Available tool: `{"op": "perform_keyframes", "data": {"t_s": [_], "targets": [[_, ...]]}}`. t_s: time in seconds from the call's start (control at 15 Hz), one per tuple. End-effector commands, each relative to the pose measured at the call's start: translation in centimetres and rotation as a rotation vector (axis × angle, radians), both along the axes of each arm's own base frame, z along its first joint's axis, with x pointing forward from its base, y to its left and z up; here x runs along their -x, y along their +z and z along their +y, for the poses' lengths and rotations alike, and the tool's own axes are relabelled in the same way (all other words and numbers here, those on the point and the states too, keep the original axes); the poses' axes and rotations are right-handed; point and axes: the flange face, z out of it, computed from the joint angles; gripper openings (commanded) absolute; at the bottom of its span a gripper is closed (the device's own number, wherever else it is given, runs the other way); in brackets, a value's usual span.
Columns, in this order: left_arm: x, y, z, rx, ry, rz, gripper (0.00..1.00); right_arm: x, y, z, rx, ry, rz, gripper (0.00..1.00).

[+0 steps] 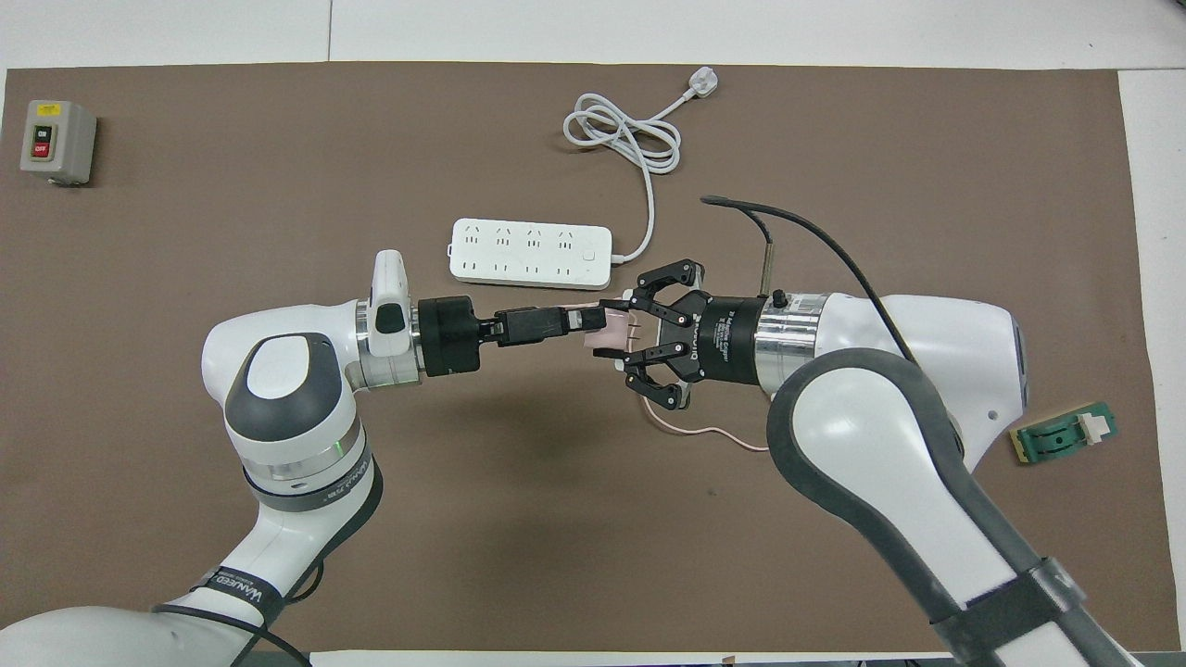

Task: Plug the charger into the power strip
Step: 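Carry the charger with the left gripper while the right gripper withdraws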

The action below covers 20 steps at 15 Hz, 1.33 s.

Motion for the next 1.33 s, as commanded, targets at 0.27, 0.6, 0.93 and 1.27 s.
{"op": "perform_keyframes", "data": {"t_s": [0.27,0.6,0.93,1.27], "targets": [[-0.2,0.0,-0.7,-0.018,-0.016,-0.063,0.0,0.5,0.2,-0.4,-0.011,-0.025,-0.009,0.0],[-0.3,0.2,-0.7,-0.016,-0.016,-0.066,0.0,0.5,0.2,-0.4,-0.011,-0.024,-0.011,0.0],[-0.3,0.2,-0.7,-0.014,-0.014,-0.061,0.0,0.4,0.1,-0.5,-0.005,-0.02,-0.018,0.84],[-1.9,2.4,2.7,0.01,0.061,-0.019,0.0,0.0,0.7,-0.7,0.005,-0.002,-0.055,1.0]]}}
